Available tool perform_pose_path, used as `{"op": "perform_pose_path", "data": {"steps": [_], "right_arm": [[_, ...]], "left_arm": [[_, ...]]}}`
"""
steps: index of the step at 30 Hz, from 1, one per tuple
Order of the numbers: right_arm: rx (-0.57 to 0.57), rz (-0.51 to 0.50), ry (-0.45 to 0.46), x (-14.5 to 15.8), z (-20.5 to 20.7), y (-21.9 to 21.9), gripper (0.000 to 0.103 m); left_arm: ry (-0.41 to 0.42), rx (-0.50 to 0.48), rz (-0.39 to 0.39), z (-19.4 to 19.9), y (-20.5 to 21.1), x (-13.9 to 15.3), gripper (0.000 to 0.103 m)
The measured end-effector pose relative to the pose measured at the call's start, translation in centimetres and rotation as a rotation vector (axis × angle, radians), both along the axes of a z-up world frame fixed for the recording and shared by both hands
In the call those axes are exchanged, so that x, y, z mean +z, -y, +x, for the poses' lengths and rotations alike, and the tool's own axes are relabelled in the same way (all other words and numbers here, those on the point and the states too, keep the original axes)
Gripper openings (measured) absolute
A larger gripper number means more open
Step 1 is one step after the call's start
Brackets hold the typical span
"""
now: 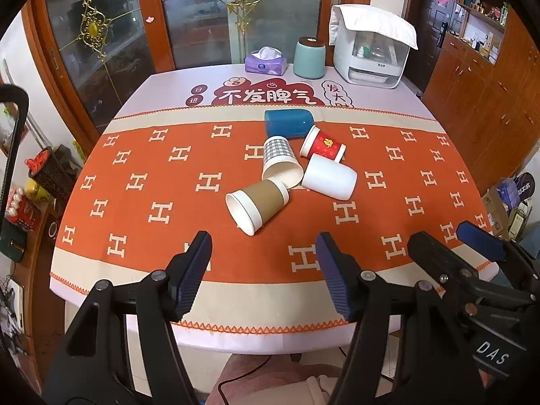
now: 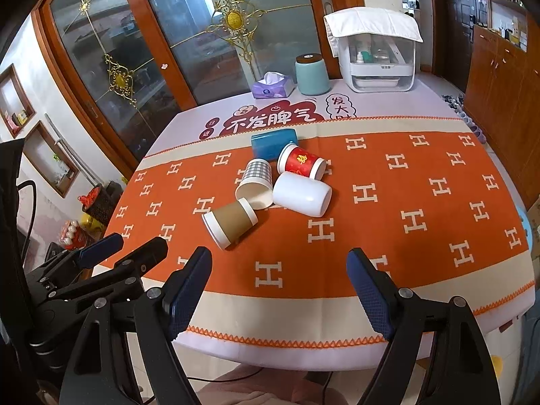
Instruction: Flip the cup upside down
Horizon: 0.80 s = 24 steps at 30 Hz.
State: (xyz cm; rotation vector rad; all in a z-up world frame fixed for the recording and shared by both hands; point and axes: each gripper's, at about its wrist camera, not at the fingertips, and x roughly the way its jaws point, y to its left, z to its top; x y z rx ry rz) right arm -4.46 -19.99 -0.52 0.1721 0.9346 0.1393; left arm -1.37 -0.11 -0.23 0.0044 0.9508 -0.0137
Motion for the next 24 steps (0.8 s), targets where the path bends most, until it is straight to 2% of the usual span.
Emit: {"op": "perform_pose_path", "data": {"steps": [24], "right_arm": [[-0.001, 0.005, -0.010, -0.66, -0.56, 0.28, 0.083]], "left_arm": [[-0.016, 0.005, 0.008, -0.17, 0.16, -0.72, 0.061]]}}
